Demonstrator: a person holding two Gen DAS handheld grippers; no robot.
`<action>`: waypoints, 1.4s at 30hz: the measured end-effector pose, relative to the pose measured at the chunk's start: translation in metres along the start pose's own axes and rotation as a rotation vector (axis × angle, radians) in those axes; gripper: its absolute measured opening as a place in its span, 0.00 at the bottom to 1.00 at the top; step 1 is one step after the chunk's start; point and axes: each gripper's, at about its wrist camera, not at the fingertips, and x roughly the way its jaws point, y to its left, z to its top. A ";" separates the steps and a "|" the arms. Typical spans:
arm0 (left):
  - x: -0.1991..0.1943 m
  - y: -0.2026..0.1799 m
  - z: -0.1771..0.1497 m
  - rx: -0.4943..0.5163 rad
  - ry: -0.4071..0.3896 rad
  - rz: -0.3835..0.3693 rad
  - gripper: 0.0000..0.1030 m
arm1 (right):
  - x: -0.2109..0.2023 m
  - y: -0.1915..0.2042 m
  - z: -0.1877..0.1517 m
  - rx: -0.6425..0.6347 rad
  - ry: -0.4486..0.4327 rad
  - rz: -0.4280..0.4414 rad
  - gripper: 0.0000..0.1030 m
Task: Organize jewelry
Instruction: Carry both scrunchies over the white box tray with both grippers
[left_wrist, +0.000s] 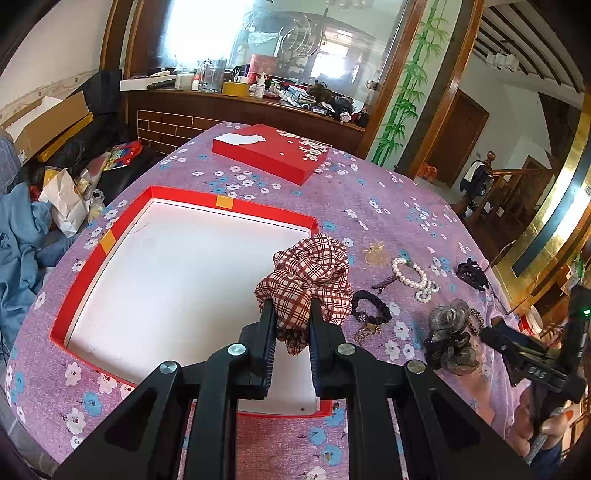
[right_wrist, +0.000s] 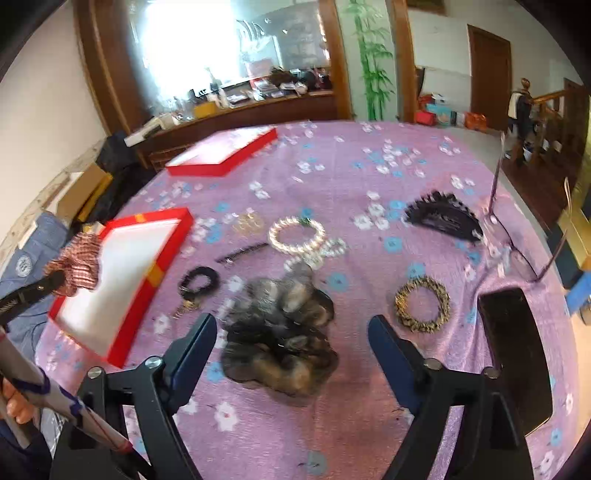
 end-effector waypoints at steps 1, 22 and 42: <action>0.002 0.001 0.000 -0.002 0.005 -0.001 0.13 | 0.005 -0.003 0.000 0.008 0.018 0.001 0.62; 0.002 0.049 0.043 -0.017 -0.004 0.057 0.13 | -0.002 0.050 0.041 0.013 0.062 0.184 0.15; 0.109 0.124 0.099 -0.071 0.108 0.148 0.13 | 0.157 0.201 0.114 -0.026 0.233 0.292 0.17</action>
